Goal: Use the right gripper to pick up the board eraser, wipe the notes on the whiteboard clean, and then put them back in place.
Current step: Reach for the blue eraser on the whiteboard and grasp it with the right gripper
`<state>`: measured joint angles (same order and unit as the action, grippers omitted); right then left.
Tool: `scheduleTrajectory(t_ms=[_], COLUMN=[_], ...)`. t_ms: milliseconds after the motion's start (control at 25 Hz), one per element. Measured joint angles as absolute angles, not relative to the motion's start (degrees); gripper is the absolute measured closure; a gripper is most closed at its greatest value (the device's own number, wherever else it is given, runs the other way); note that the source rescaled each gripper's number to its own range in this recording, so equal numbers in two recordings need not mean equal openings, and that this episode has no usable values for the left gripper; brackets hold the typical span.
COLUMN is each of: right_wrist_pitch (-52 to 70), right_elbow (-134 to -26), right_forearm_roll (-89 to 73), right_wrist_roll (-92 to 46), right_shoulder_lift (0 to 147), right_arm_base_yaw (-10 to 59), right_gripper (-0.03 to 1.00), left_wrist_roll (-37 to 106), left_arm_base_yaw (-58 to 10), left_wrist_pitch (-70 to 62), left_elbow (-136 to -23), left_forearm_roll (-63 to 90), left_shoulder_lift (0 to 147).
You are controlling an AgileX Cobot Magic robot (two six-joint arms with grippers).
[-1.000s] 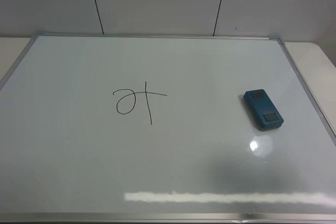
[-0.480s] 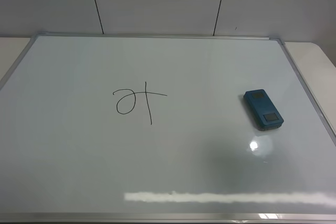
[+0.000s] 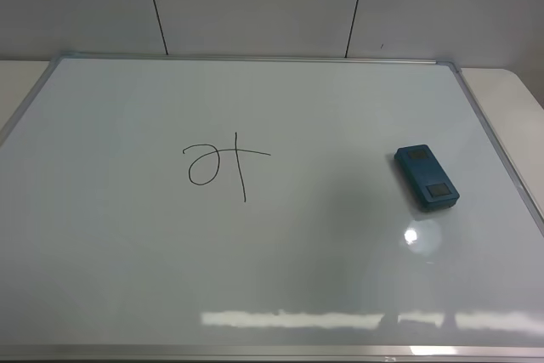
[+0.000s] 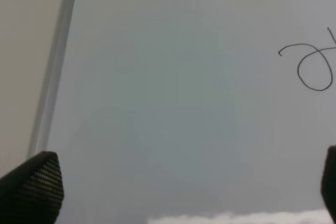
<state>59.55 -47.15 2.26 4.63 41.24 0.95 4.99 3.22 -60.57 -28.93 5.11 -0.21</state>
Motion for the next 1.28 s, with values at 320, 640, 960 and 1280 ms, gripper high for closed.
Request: scheduleTrajectory(t_ms=[320, 640, 960, 1280], right_wrist_pitch=[56.1, 52.4, 46.6, 45.1], right_elbow=[-47.9, -47.9, -48.0, -48.0], right_forearm_roll=[1.9, -0.8, -3.2, -5.6], right_wrist_roll=[4.6, 4.3, 3.1, 1.4], right_shoulder_lift=[52.8, 61.5, 68.6, 76.8], right_arm_base_yaw=[1.0, 1.1, 4.9, 5.4], right_gripper=[-0.03, -0.03, -0.03, -0.03], left_wrist_roll=[5.0, 5.0, 5.0, 5.0], left_arm_base_yaw=[3.2, 3.2, 3.2, 3.2], left_wrist_pitch=[-60.6, -60.6, -60.6, -60.6], left_elbow=[-28.9, -28.9, -28.9, -28.9], left_forearm_roll=[5.1, 5.1, 5.1, 5.1], left_shoulder_lift=[-0.2, -0.2, -0.2, -0.2])
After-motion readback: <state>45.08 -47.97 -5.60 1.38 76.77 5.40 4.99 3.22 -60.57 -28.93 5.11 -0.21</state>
